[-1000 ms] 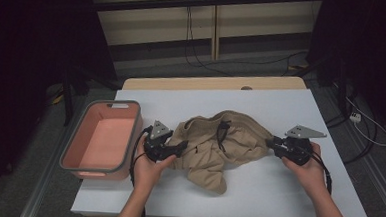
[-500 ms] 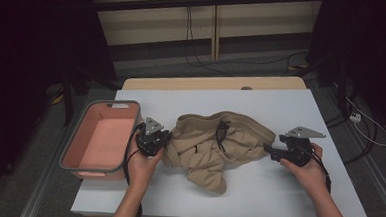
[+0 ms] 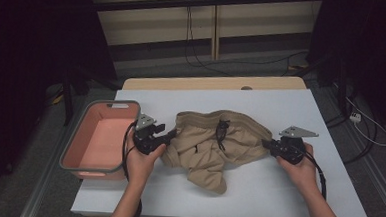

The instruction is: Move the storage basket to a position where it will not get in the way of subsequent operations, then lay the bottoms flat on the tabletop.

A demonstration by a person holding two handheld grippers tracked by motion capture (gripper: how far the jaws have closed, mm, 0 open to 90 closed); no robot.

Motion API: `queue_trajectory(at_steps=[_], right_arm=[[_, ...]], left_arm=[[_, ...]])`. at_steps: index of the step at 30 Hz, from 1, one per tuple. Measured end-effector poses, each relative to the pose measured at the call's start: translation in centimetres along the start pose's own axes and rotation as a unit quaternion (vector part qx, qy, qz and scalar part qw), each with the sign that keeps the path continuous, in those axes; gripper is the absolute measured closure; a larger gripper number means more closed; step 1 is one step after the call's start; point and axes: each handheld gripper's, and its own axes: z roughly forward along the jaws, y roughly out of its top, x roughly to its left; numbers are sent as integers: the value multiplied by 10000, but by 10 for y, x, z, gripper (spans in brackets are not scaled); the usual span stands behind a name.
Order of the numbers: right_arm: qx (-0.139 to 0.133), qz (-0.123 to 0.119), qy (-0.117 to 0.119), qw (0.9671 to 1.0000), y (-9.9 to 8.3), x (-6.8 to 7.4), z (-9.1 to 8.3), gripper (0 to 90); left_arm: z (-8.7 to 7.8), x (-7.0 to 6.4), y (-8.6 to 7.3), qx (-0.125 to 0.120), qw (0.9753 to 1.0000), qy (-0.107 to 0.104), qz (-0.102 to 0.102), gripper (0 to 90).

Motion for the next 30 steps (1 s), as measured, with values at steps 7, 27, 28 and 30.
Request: queue_trajectory(at_steps=[7, 27, 28, 30], right_arm=[[-161, -49, 1, 9999, 4, 5, -8, 821], [-402, 81, -16, 9992, 14, 2, -22, 830], [-427, 103, -21, 9990, 17, 0, -25, 831], [-603, 181, -83, 9980, 24, -5, -34, 833]], left_arm=[[16, -9, 0, 185, 9996, -124, 169, 298], [8, -9, 3, 231, 9988, -289, 326, 860], [5, -10, 5, 150, 9990, -280, 299, 865], [0, -10, 10, 7, 9992, -299, 259, 872]])
